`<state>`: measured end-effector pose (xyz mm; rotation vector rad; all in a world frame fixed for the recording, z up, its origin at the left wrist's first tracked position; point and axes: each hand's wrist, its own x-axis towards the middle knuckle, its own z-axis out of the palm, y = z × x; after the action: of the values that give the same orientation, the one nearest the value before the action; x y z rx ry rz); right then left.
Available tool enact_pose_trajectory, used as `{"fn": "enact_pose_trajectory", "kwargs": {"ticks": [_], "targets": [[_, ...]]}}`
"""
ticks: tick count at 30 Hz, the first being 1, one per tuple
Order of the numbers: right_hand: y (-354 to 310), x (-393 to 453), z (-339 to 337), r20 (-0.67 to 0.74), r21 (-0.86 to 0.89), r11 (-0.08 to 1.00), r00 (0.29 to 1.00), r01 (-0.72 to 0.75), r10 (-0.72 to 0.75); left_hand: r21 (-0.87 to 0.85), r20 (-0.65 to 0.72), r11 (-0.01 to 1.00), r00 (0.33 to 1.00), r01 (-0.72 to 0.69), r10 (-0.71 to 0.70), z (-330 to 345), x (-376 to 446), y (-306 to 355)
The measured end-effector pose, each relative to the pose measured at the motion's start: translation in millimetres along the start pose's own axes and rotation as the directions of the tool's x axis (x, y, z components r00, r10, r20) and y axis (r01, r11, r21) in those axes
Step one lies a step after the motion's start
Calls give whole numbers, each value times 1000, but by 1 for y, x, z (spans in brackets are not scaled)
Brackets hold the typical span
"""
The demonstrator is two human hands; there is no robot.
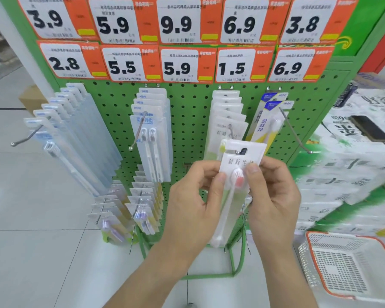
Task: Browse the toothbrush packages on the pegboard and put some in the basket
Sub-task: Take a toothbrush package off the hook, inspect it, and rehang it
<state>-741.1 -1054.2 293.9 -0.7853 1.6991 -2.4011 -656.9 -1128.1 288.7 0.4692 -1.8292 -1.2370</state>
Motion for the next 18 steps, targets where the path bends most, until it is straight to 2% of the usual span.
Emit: {"fn": "enact_pose_trajectory", "kwargs": {"ticks": [6, 12, 18], "targets": [[-6, -8, 5, -79, -16, 999, 996, -41, 39, -119, 66, 991, 997, 54, -46, -7, 9, 0], [-10, -15, 12, -174, -65, 997, 985, -33, 21, -116, 133, 991, 990, 61, -45, -11, 10, -1], [-8, -20, 16, -160, -83, 996, 987, -41, 27, -185, 121, 976, 988, 114, -93, -11, 26, 4]]}}
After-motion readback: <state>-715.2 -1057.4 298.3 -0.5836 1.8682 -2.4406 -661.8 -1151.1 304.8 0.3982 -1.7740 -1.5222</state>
